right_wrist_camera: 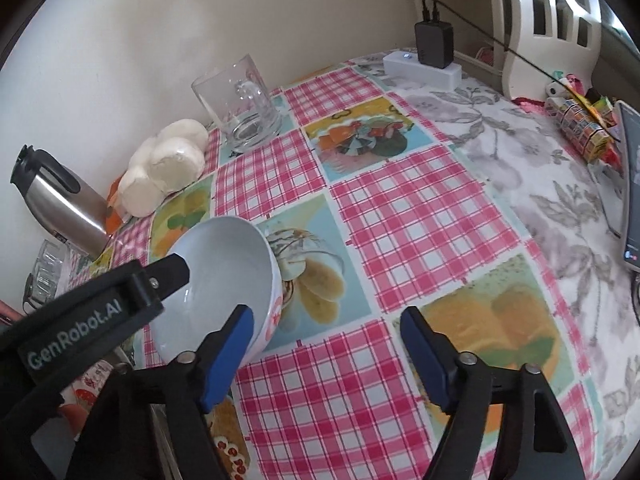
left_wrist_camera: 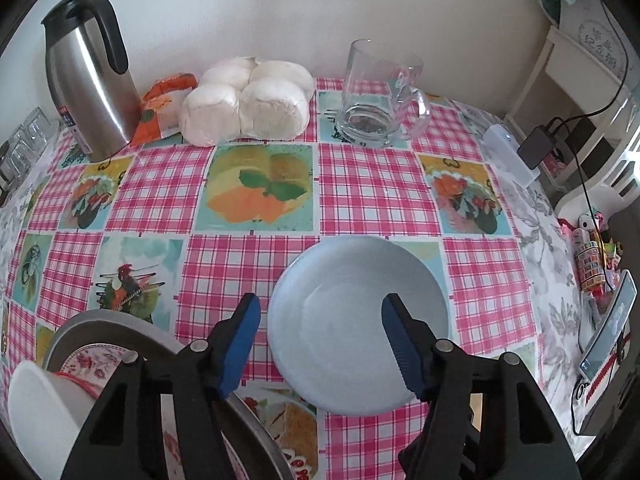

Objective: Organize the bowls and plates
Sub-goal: 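Close both grippers on the rim of the pale blue bowl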

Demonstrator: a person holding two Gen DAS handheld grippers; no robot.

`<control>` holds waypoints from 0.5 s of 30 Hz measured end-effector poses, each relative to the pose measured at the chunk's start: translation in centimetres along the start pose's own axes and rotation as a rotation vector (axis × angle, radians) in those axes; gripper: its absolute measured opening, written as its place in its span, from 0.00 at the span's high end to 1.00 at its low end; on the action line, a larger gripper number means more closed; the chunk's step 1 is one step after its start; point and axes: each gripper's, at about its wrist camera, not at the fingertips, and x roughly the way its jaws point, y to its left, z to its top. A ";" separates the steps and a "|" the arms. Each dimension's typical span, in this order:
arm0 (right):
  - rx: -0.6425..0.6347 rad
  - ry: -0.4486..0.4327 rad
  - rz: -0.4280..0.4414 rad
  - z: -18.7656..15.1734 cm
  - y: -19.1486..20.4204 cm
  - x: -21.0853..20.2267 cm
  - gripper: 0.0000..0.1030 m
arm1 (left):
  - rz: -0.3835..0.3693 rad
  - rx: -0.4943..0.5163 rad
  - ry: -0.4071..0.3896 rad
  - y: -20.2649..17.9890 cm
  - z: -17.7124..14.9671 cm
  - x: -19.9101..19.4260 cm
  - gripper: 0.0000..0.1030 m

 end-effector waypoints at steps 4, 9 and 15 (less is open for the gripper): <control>0.003 0.019 0.034 0.1 0.5 1.0 0.46 | 0.005 -0.009 0.002 0.3 0.2 0.6 0.37; -0.021 0.048 0.066 -0.1 1.7 2.0 0.55 | 0.003 -0.020 0.016 0.7 0.3 1.2 0.37; -0.032 0.057 0.099 -0.4 2.3 2.7 0.68 | 0.000 -0.010 0.025 0.5 0.3 1.6 0.37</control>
